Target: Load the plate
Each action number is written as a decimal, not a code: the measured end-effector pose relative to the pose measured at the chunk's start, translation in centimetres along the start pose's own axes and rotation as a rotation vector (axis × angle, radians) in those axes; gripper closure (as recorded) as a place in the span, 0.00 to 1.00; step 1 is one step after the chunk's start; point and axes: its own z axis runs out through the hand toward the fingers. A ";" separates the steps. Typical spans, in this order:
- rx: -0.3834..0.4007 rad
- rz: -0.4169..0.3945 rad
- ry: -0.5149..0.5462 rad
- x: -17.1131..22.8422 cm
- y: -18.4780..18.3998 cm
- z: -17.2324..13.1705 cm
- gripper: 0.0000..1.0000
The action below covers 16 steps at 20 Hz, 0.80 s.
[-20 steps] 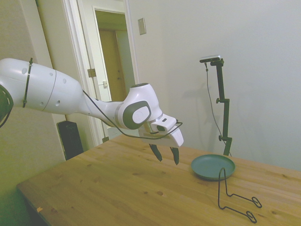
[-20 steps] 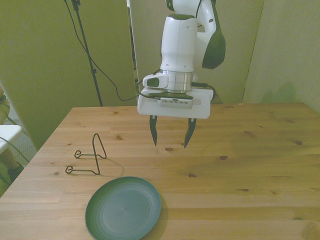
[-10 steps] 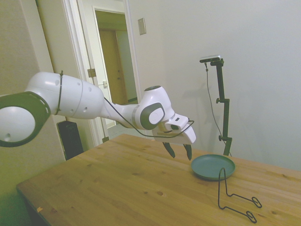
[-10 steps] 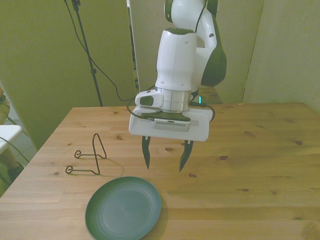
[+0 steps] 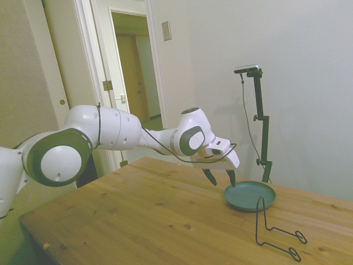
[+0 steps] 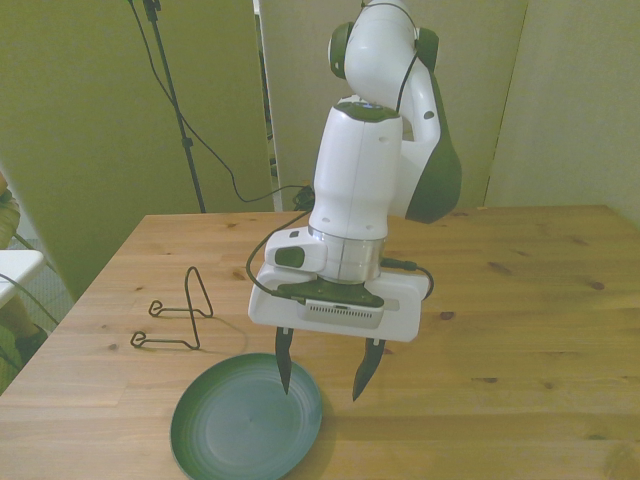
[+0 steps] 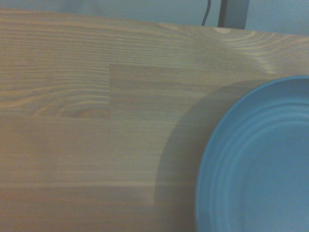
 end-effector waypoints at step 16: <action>-0.009 -0.025 -0.016 -1.3 -1.6 2.7 0.00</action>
